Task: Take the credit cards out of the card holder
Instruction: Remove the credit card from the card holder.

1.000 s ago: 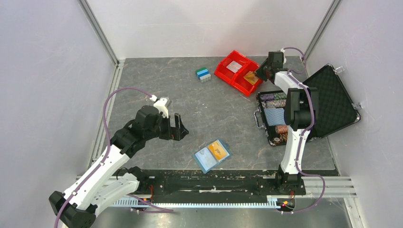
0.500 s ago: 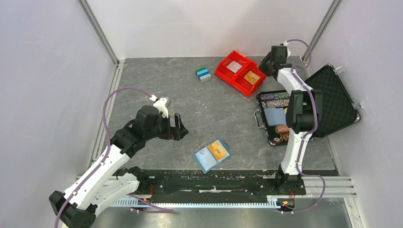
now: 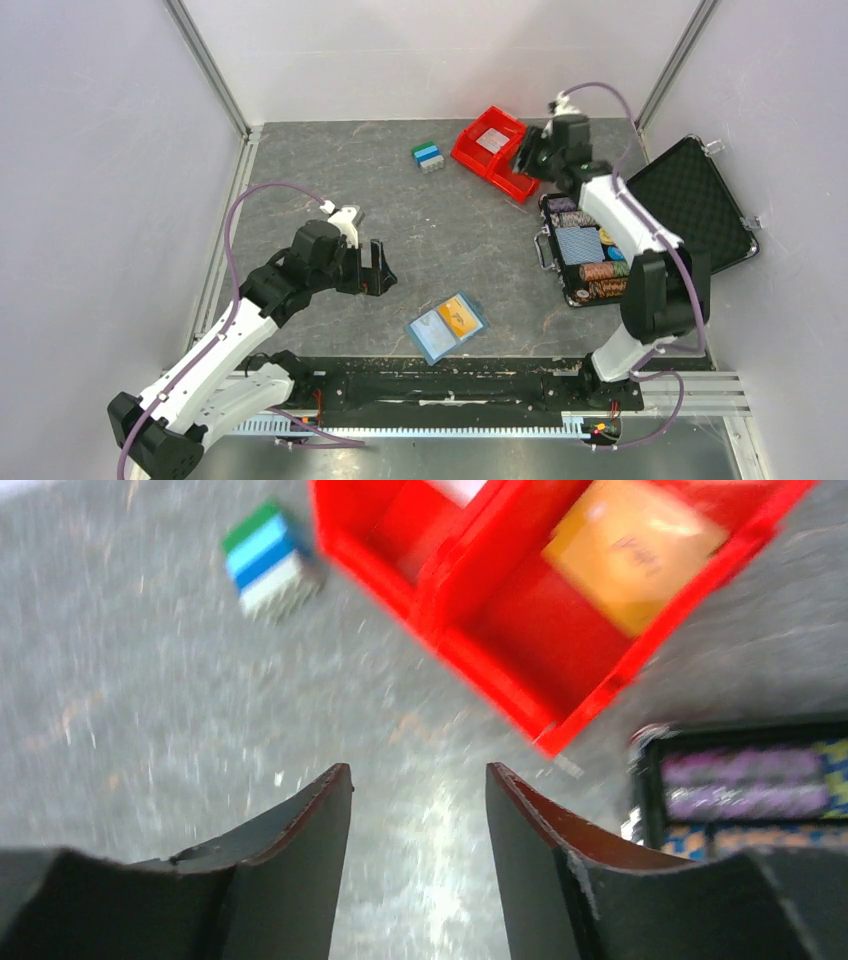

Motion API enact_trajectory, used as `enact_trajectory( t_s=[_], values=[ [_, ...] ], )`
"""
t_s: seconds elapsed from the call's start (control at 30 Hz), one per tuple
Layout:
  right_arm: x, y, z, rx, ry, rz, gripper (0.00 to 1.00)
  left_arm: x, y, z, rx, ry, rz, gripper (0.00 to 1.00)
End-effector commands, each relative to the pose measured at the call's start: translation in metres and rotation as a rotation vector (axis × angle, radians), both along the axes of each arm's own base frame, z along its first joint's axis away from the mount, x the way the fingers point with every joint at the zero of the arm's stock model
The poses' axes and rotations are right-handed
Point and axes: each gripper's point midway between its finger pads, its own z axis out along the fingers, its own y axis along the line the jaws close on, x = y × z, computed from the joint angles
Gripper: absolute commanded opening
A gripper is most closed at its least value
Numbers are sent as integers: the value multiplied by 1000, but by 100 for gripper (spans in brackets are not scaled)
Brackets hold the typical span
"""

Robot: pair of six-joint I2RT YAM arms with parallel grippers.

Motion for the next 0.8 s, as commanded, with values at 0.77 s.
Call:
enact_trajectory(
  t_s=[0.77],
  values=[
    [-291,183,-102,-241,33,708,69,5,21,24,41,-146,39,100]
  ],
)
